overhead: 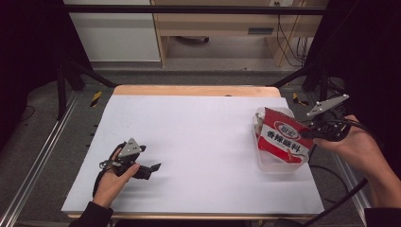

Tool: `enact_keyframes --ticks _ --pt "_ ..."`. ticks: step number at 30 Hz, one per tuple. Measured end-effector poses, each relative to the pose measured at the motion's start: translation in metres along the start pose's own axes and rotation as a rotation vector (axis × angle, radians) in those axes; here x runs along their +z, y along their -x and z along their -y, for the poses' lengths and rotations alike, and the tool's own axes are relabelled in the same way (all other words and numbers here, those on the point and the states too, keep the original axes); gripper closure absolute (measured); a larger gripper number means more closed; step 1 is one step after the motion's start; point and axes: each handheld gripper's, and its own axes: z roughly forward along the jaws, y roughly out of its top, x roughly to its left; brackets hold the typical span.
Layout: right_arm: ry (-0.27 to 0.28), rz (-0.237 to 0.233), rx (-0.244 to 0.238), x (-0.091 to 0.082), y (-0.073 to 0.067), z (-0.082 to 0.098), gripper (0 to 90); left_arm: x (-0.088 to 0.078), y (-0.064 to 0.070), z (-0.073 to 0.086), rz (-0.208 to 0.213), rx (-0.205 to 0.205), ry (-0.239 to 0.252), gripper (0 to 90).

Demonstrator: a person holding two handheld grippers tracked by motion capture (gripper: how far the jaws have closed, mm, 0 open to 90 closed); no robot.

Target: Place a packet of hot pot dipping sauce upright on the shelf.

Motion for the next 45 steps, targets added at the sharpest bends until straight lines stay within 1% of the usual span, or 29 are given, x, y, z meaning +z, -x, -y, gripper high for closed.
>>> enact_keyframes --ticks 2,6,8,10,12,14,15,16,20,24,27,30,33,35,37,39,42,45 --pt "-0.008 -0.005 -0.004 0.0 0.001 0.001 88.7 0.0 0.0 0.0 0.0 0.002 -0.002 7.9" --pt "-0.027 0.0 -0.004 0.003 0.001 0.002 87.4 0.0 0.0 0.0 0.004 0.002 -0.001 7.9" --pt "-0.028 -0.004 0.005 0.004 0.001 0.002 86.7 0.0 0.0 0.0 0.001 0.001 -0.001 7.9" --pt "-0.029 -0.008 -0.002 0.006 0.001 0.001 83.6 -0.001 -0.001 0.0 0.001 0.0 0.0 7.9" --pt "-0.023 -0.003 0.002 0.006 0.0 -0.001 76.3 -0.001 -0.001 0.0 0.0 -0.002 0.001 7.9" --pt "-0.01 0.005 0.007 0.007 -0.001 -0.006 65.9 -0.001 -0.001 0.0 0.001 -0.001 0.0 7.9" --pt "0.001 0.015 0.009 0.007 -0.002 -0.009 59.5 -0.001 -0.001 0.0 0.001 0.0 -0.003 7.8" --pt "0.008 0.029 0.011 0.007 -0.003 -0.013 55.0 -0.001 -0.001 0.0 0.001 0.001 -0.003 7.9" --pt "0.045 0.07 0.023 0.007 -0.007 -0.028 42.7 0.0 0.0 0.0 0.002 0.002 -0.003 7.8" --pt "0.07 0.098 0.025 0.007 -0.011 -0.043 35.4 -0.001 -0.001 0.0 0.002 0.001 -0.001 7.8" --pt "0.096 0.12 0.028 0.008 -0.015 -0.055 31.7 -0.001 -0.001 0.001 0.001 0.0 0.0 7.9" --pt "0.123 0.145 0.046 0.007 -0.021 -0.068 27.4 -0.001 -0.001 0.001 0.001 0.0 -0.002 7.8" --pt "0.153 0.167 0.053 0.006 -0.027 -0.082 23.7 -0.001 -0.001 0.001 0.001 0.002 -0.001 7.8" --pt "0.159 0.178 0.069 0.006 -0.03 -0.09 23.3 -0.001 0.0 0.0 0.001 0.005 -0.002 7.9" --pt "0.182 0.186 0.07 0.006 -0.033 -0.096 23.4 -0.001 0.0 0.0 0.002 0.005 -0.002 7.9" --pt "0.202 0.196 0.085 0.005 -0.036 -0.102 23.4 -0.001 -0.001 0.0 0.001 0.004 -0.002 7.9" --pt "0.235 0.215 0.081 0.005 -0.041 -0.11 23.3 -0.001 -0.001 0.001 0.0 0.004 -0.004 7.9" --pt "0.266 0.224 0.077 0.004 -0.047 -0.117 23.4 -0.001 -0.001 0.001 0.001 0.005 -0.006 7.8"
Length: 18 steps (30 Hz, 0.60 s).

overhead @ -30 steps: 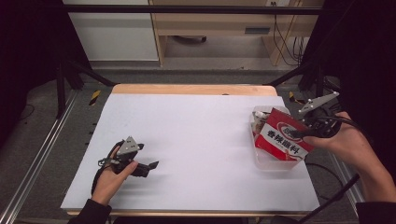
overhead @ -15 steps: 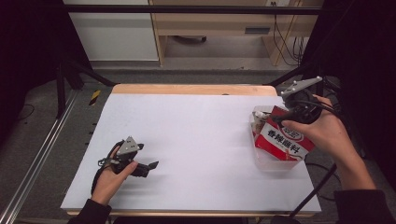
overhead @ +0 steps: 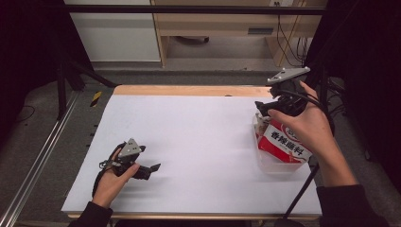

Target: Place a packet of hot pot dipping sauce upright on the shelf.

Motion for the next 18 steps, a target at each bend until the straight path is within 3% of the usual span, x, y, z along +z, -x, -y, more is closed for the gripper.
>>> enact_keyframes --ticks 9,18 --pt "0.08 0.022 0.037 0.001 -0.022 -0.021 21.4 0.0 0.0 0.0 -0.005 0.003 -0.002 7.8" --pt "0.158 0.01 0.071 0.007 -0.05 -0.039 15.9 -0.002 -0.002 0.001 -0.016 0.0 -0.003 7.4"
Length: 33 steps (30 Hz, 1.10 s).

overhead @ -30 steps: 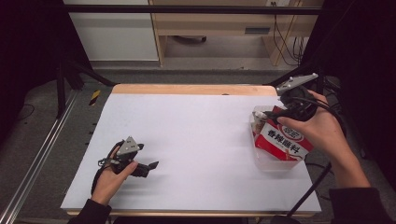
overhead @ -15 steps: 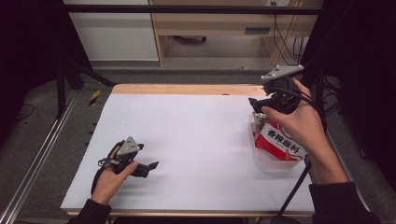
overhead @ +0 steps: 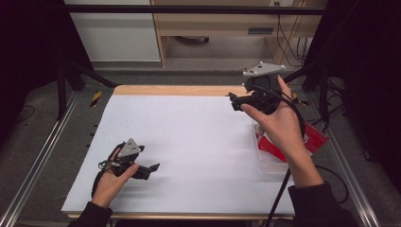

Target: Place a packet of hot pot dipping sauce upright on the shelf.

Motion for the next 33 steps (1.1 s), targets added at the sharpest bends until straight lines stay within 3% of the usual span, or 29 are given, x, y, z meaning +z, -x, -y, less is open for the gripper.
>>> enact_keyframes --ticks 14,25,30,33 --pt "0.033 -0.025 0.057 0.02 -0.029 -0.001 12.9 -0.001 -0.003 0.001 -0.01 -0.011 0.003 6.6" --pt "0.04 -0.047 0.074 0.035 -0.054 0.023 10.8 -0.003 -0.004 0.002 -0.019 -0.018 0.011 5.4" --pt "0.019 -0.056 0.063 0.043 -0.064 0.038 9.1 -0.002 -0.004 0.002 -0.017 -0.02 0.008 4.9" --pt "0.01 -0.072 0.081 0.047 -0.069 0.047 8.5 -0.002 -0.004 0.002 -0.017 -0.02 0.006 4.8"
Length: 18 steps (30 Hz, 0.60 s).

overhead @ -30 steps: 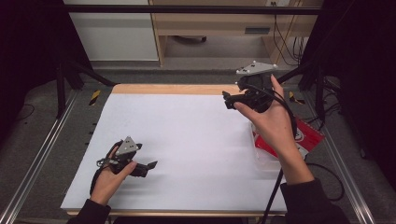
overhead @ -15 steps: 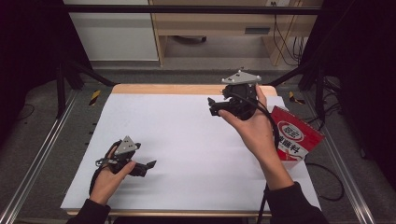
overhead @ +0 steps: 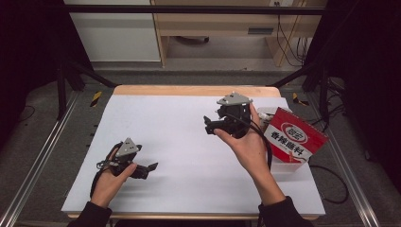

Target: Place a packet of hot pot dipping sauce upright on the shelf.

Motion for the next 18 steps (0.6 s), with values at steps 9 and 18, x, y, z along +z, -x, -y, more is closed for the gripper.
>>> enact_keyframes --ticks 9,18 --pt "-0.006 -0.023 0.001 0.014 -0.009 0.03 7.0 0.001 0.0 0.001 -0.007 0.002 -0.007 4.8" --pt "-0.04 -0.032 0.022 0.03 -0.015 0.059 7.5 0.001 0.0 0.001 -0.011 0.003 -0.008 4.8"
